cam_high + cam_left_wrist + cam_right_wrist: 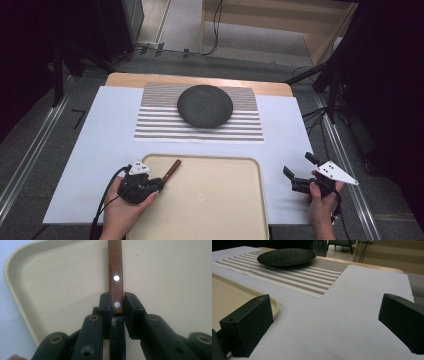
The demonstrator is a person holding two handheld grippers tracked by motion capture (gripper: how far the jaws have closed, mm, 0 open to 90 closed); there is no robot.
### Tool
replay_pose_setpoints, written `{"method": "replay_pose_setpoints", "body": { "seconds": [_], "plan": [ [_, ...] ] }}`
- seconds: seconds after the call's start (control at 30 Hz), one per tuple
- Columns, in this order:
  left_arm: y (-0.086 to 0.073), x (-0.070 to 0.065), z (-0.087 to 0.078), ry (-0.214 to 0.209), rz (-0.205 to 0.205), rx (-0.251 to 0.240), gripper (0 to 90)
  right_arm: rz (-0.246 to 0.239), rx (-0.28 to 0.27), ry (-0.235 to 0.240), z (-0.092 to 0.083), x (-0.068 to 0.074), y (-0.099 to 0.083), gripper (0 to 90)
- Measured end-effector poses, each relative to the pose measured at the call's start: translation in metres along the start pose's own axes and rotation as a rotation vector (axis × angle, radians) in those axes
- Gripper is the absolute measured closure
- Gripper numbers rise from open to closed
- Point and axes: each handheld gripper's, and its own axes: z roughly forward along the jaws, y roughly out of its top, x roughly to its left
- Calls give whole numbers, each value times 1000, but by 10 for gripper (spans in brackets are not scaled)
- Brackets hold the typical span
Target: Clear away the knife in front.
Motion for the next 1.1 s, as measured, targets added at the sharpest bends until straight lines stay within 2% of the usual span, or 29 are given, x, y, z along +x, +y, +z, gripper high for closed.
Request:
{"method": "replay_pose_setpoints", "body": {
  "seconds": [0.1,0.17,0.23,0.3,0.37,0.4,0.53,0.6,0.7,0.77,0.87,1.1],
  "plan": [
    [1,-1,0,14,12,6,759,0,1,0,0,0,0,0],
    [3,-1,-1,38,24,-13,682,2,1,1,0,0,0,0],
    [6,-1,-3,32,35,-33,676,2,-1,1,0,0,0,0],
    [11,-3,-3,-6,54,-42,771,0,-1,1,0,0,0,0],
    [15,-6,0,-39,92,-26,873,1,1,0,0,0,0,0],
    [17,-8,3,-50,109,-16,893,0,1,0,0,0,0,0],
    [22,-13,14,-66,165,22,895,2,0,0,0,0,0,0],
    [22,-12,17,-41,172,45,896,0,-1,-2,0,0,0,0],
    [22,-7,17,8,160,54,897,2,-3,-2,0,0,0,0],
    [21,0,13,26,150,54,897,3,-3,-2,0,0,0,0],
    [17,10,8,27,120,47,897,2,1,-2,0,0,0,0],
    [9,28,-4,55,86,37,896,0,4,-4,0,0,0,0]
  ]
}}
